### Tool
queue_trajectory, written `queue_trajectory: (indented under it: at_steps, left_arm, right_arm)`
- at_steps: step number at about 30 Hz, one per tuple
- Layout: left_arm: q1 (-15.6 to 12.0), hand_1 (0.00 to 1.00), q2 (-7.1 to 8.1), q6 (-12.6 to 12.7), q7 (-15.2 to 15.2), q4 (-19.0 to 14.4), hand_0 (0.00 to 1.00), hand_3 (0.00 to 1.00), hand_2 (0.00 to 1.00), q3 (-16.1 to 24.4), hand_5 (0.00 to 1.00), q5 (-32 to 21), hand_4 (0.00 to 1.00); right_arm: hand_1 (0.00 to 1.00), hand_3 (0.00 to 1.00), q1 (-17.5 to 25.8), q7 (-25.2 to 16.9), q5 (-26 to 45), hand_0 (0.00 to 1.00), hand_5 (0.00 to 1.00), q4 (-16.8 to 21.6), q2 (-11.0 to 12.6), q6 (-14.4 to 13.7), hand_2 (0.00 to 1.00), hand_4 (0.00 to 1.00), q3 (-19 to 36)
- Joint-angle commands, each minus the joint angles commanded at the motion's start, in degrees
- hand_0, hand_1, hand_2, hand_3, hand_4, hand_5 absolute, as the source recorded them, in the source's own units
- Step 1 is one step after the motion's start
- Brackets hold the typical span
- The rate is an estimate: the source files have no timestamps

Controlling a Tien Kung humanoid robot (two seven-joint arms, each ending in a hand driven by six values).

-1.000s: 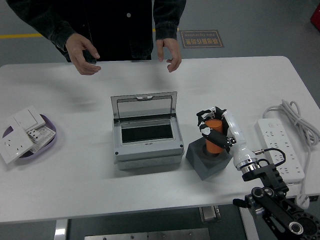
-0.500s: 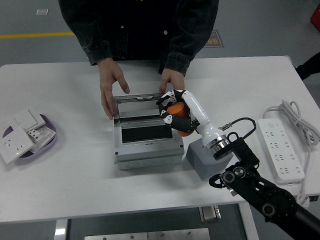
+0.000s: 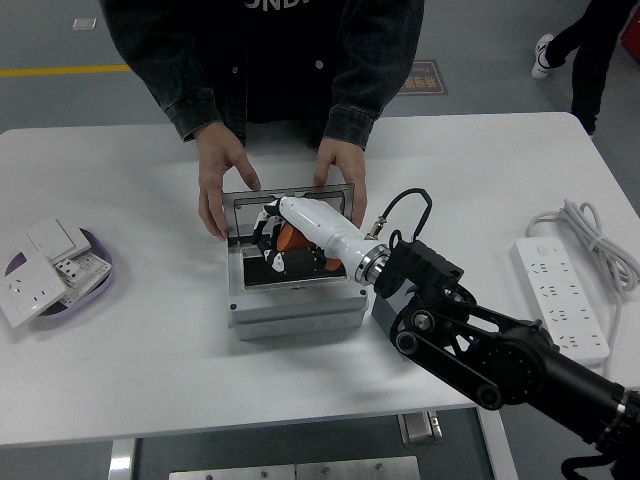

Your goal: Pick up the cylinder from the cube,place it in the box,flap close box

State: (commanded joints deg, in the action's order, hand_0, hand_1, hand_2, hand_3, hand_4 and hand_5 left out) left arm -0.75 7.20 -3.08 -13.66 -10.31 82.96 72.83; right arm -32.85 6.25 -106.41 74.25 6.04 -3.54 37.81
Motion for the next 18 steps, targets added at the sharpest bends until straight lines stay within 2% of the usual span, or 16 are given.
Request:
queue_trajectory:
  at_steps: [3, 4, 9, 10, 15, 16, 18]
  left_arm:
    - [-0.01, 0.661, 0.0, -0.01, -0.04, 0.0, 0.634, 0.689, 0.581, 0.05, 0.303, 0.09, 0.724]
    - [-0.03, 0.661, 0.0, -0.01, -0.06, 0.0, 0.634, 0.69, 0.581, 0.07, 0.309, 0.12, 0.725]
    - [-0.02, 0.661, -0.01, -0.03, -0.11, 0.0, 0.634, 0.69, 0.581, 0.2, 0.309, 0.32, 0.725]
    - [-0.01, 0.661, -0.01, -0.04, -0.11, 0.0, 0.633, 0.69, 0.582, 0.2, 0.312, 0.32, 0.727]
    - [0.14, 0.661, 0.03, -0.07, -0.08, 0.0, 0.633, 0.69, 0.582, 0.29, 0.312, 0.52, 0.727]
    - [0.15, 0.661, 0.04, -0.07, -0.08, 0.0, 0.634, 0.691, 0.583, 0.28, 0.313, 0.51, 0.727]
    - [0.18, 0.661, 0.06, -0.09, -0.07, 0.0, 0.634, 0.691, 0.583, 0.28, 0.313, 0.55, 0.727]
  right_arm:
    - [0.223, 0.214, -1.41, 1.31, -3.49, 0.18, 0.002, -0.45, -0.08, 2.02, 0.264, 0.002, -0.51]
    - [0.344, 0.374, -1.81, 1.61, -4.66, 0.309, 0.002, -0.56, -0.1, 2.48, 0.379, 0.005, -0.63]
    - [0.344, 0.374, -2.8, 1.96, -6.36, 0.309, 0.002, -1.08, -0.03, 3.24, 0.379, 0.005, -1.44]
    - [0.646, 0.664, -2.91, 1.93, -6.35, 0.689, 0.002, -1.17, 0.0, 3.25, 0.62, 0.438, -1.64]
    - [0.646, 0.664, -3.53, 1.35, -5.56, 0.689, 0.002, -1.69, 0.23, 3.15, 0.62, 0.438, -2.91]
    - [0.674, 0.699, -3.6, 1.26, -5.44, 0.717, 0.002, -1.74, 0.27, 3.12, 0.681, 0.459, -3.06]
    - [0.674, 0.699, -3.74, 1.05, -5.18, 0.717, 0.002, -1.84, 0.34, 3.07, 0.681, 0.459, -3.33]
